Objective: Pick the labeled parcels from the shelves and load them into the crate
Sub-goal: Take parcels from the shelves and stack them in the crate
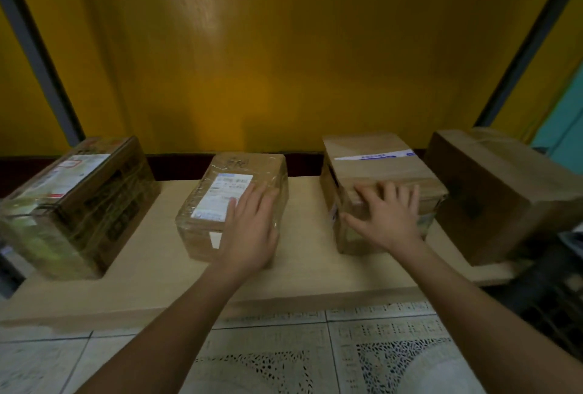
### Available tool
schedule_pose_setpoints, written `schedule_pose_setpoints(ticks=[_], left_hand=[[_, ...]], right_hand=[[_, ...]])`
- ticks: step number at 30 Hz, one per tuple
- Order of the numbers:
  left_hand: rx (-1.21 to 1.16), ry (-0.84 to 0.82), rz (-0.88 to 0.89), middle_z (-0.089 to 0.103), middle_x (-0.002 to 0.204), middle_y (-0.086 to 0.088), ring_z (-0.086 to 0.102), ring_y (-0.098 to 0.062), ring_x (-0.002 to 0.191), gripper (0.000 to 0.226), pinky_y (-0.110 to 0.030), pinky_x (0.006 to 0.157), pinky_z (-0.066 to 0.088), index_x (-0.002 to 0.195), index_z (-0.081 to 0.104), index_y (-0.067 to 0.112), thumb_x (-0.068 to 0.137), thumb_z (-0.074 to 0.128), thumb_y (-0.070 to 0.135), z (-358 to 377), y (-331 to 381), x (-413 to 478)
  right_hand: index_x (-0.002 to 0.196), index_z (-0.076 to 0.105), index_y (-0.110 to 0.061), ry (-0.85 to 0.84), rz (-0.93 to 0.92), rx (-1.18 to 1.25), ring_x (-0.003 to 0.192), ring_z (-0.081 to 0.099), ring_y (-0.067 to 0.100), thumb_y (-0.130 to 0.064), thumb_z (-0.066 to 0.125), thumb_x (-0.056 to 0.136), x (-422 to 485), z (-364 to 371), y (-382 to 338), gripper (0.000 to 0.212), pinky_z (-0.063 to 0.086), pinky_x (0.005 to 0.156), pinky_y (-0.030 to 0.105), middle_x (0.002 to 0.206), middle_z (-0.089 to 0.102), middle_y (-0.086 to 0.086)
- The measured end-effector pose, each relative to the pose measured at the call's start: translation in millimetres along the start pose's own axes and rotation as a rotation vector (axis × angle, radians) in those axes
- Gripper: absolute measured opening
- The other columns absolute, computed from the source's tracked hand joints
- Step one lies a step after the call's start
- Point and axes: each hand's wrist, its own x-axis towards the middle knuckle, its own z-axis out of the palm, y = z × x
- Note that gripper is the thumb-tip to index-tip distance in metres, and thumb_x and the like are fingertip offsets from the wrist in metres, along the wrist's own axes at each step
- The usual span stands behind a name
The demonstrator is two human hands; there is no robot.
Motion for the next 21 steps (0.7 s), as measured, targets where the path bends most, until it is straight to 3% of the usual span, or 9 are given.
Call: schedule_pose_setpoints(ticks=[2,5,6,8,11,13,15,18,21], left_hand=[[-0.138,0.07,0.095,0.016,0.155,0.0,0.01,-0.017,0.143,0.056,-0.032,0.115,0.008,0.144,0.024,0.018,0.091,0.043,0.014,-1.4,14.2,4.0],[-0.382,0.024,0.111,0.013,0.155,0.001,0.014,-0.015,0.142,0.051,-0.023,0.109,0.014,0.145,0.022,0.021,0.096,0.039,0.018,0.4,40.3,16.5],[-0.438,-0.038,0.109,0.01,0.156,0.002,0.012,-0.014,0.142,0.052,-0.024,0.109,0.013,0.145,0.02,0.026,0.097,0.038,0.023,3.2,48.1,20.1],[-0.4,-0.179,0.106,0.006,0.157,0.003,0.007,-0.017,0.142,0.051,-0.033,0.112,0.013,0.145,0.018,0.035,0.097,0.036,0.037,11.9,60.9,25.9],[-0.26,-0.262,0.079,0.016,0.155,0.001,-0.001,-0.021,0.143,0.047,-0.04,0.114,0.01,0.14,0.031,0.035,0.094,0.035,0.046,27.3,72.3,25.9],[-0.308,-0.214,0.064,0.02,0.153,0.003,-0.002,-0.019,0.143,0.046,-0.04,0.114,0.01,0.137,0.038,0.034,0.093,0.04,0.048,33.8,74.5,21.7],[-0.384,-0.179,0.05,0.023,0.152,0.005,0.0,-0.016,0.142,0.048,-0.041,0.113,0.011,0.135,0.041,0.034,0.09,0.043,0.05,34.2,72.3,17.5],[-0.527,-0.127,-0.024,0.026,0.15,0.006,0.008,-0.017,0.142,0.055,-0.041,0.113,0.014,0.134,0.042,0.036,0.084,0.045,0.059,30.0,62.1,15.7],[-0.71,-0.217,-0.071,0.029,0.149,0.003,0.025,-0.013,0.137,0.052,-0.031,0.109,0.025,0.137,0.035,0.039,0.087,0.043,0.05,31.2,51.1,9.0]], right_hand=[[0.136,0.037,-0.038,-0.012,-0.082,-0.012,0.131,0.027,0.03,-0.065,0.044,0.081,-10.7,-8.1,-10.9,0.062,-0.004,0.113,0.052,0.133,0.039,0.009],[0.114,0.061,-0.033,-0.007,-0.161,0.236,0.115,0.049,0.023,-0.053,0.046,0.085,-15.4,-29.0,-10.4,0.038,0.018,0.11,0.046,0.115,0.06,0.002],[0.106,0.065,-0.031,0.077,-0.137,0.336,0.109,0.055,0.021,-0.047,0.048,0.085,-15.5,-34.8,-2.8,0.031,0.026,0.108,0.044,0.11,0.064,0.0],[0.121,0.057,-0.024,0.262,0.026,0.398,0.114,0.053,0.023,-0.044,0.051,0.087,-14.3,-38.4,23.0,0.04,0.034,0.105,0.046,0.121,0.06,0.004],[0.145,0.025,-0.019,-0.027,0.44,0.68,0.134,0.033,0.03,-0.057,0.052,0.084,-26.4,-36.7,59.5,0.077,0.028,0.11,0.049,0.149,0.031,0.01],[0.142,0.031,-0.022,-0.339,0.548,1.06,0.131,0.036,0.028,-0.064,0.043,0.084,-34.9,-29.7,64.0,0.072,0.024,0.108,0.047,0.145,0.038,0.007],[0.132,0.042,-0.035,-0.458,0.427,1.19,0.113,0.05,0.016,-0.065,0.035,0.086,-42.1,-28.4,57.0,0.055,0.028,0.102,0.039,0.124,0.054,-0.004],[0.093,0.051,-0.056,-0.352,0.217,1.138,0.08,0.046,-0.013,-0.066,0.033,0.084,-34.3,-43.2,46.4,0.022,0.031,0.075,0.015,0.087,0.056,-0.033],[0.091,0.051,-0.062,-0.271,0.124,1.097,0.079,0.043,-0.017,-0.074,0.035,0.079,-22.8,-63.9,36.7,0.023,0.031,0.082,0.022,0.081,0.049,-0.043]])
